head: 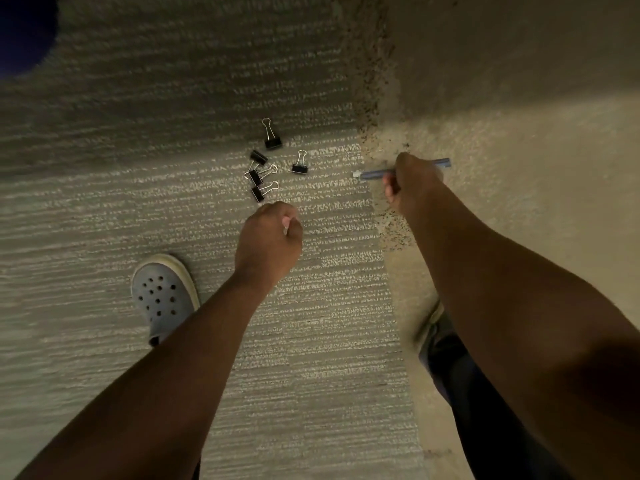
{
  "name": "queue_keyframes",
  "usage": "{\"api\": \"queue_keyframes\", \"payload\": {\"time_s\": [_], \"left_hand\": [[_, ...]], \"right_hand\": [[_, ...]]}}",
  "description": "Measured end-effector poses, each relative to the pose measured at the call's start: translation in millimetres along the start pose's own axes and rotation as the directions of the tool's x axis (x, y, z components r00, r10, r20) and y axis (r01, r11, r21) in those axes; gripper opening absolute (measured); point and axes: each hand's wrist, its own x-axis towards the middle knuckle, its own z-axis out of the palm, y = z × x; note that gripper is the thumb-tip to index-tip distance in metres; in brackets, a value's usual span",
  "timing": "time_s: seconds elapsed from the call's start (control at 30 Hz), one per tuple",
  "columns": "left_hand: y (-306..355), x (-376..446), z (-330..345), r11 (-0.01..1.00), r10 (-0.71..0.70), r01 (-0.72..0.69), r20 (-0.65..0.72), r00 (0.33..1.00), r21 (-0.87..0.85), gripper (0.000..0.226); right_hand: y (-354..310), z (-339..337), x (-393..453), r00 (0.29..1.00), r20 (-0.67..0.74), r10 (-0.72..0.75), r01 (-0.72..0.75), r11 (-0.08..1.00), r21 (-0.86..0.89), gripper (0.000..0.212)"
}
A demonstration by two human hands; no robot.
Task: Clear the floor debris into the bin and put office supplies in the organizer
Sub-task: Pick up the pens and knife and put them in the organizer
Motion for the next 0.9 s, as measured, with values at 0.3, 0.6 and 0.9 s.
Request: {"api": "queue_keyframes", "payload": {"time_s": [0.3, 0.6, 0.9], "left_hand": [[11, 30, -29, 0.995, 0.010, -0.010, -0.004, 1.000, -0.099, 0.017], [-12, 16, -35, 0.991, -0.018, 0.018, -0.001, 1.000, -0.136, 0.017], [-21, 8, -37, 0.990, -0.050, 0.052, 0.016, 0.999, -0.135, 0.017]], "right_hand": [[4, -1, 4, 0.999, -0.032, -0.027, 0.027, 0.999, -0.025, 0.016], [8, 12, 2, 0.954, -0.040, -0.298, 0.272, 0.913, -0.304, 0.019], [2, 23, -14, 0.934, 0.107, -0.340, 0.347, 0.796, -0.496, 0.040]]}}
